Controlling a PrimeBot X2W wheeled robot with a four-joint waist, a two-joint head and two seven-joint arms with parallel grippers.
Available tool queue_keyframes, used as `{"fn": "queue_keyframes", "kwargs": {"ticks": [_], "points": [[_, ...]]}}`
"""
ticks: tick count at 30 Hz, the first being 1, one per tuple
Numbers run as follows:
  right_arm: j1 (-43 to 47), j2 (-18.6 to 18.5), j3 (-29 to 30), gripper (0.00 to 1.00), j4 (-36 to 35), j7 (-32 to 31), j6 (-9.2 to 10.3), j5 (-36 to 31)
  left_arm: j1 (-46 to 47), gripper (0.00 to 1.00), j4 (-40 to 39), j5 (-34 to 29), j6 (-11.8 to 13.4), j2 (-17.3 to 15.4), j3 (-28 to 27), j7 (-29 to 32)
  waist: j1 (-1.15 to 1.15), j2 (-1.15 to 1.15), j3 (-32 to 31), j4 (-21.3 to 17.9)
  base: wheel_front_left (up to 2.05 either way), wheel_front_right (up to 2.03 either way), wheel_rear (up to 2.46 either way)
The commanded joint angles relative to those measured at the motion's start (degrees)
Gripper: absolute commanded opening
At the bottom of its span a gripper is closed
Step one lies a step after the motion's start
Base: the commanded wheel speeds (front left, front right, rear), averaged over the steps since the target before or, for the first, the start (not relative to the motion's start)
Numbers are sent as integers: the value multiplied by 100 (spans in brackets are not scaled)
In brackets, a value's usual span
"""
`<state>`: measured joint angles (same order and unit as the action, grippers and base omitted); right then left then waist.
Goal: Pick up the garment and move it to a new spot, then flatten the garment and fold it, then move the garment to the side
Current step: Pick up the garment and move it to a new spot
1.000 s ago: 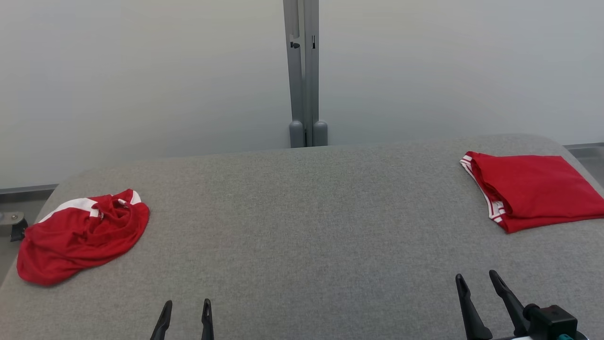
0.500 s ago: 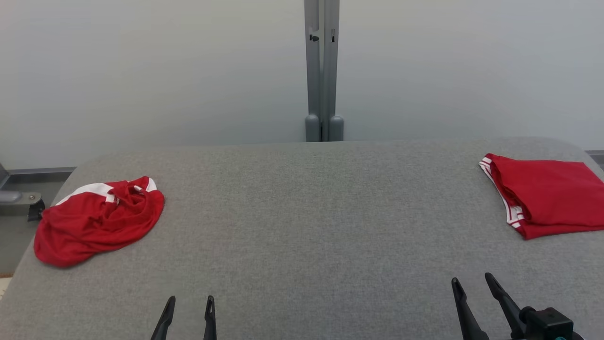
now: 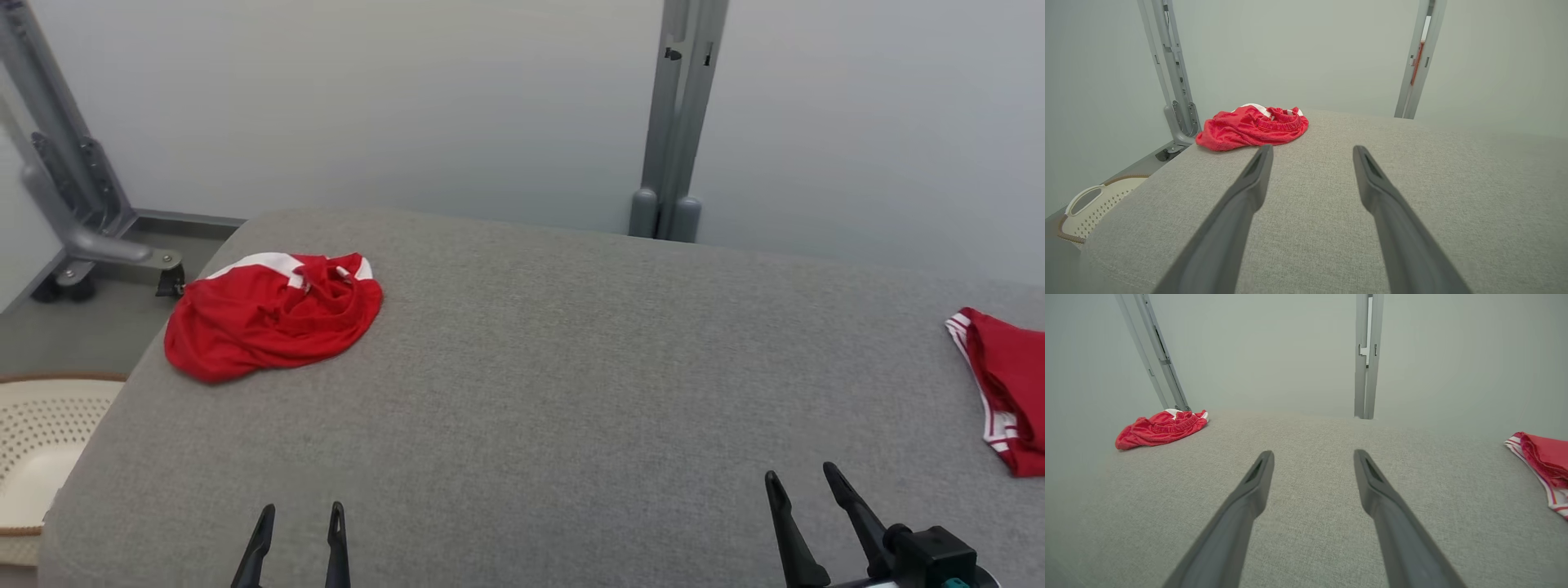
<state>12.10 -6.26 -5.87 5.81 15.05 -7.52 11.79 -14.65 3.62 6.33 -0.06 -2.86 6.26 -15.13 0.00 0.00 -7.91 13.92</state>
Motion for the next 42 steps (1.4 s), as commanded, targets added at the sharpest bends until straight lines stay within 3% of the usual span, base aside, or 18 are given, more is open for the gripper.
{"fn": "queue_keyframes", "kwargs": {"ticks": [1,9,18,25,30,37,42], "points": [[-74,13,18,100,-11,16,5,9,24,100,-37,-40,-11,-9,-34,-1,0,0,67,430,0,0,0],[-105,68,43,100,23,16,5,93,21,100,-102,-58,7,-9,-186,-1,0,0,113,979,0,0,0],[-299,25,-34,100,118,16,5,71,39,100,-297,1,114,-7,-439,0,0,0,300,1171,0,0,0],[-259,-83,78,100,144,16,6,92,375,100,-403,-189,-1,-13,-569,0,0,0,457,1306,0,0,0],[-227,-210,101,100,145,16,6,25,1286,100,-329,-306,-257,-200,-668,0,0,0,777,1340,0,0,0],[-849,-800,-56,100,27,16,6,5,3305,100,502,-38,-533,-432,-690,19,0,0,1874,892,0,0,0],[-1225,-1141,6,100,-98,16,6,26,4647,100,1257,359,-678,-622,-528,725,0,0,2522,537,0,0,0]]}}
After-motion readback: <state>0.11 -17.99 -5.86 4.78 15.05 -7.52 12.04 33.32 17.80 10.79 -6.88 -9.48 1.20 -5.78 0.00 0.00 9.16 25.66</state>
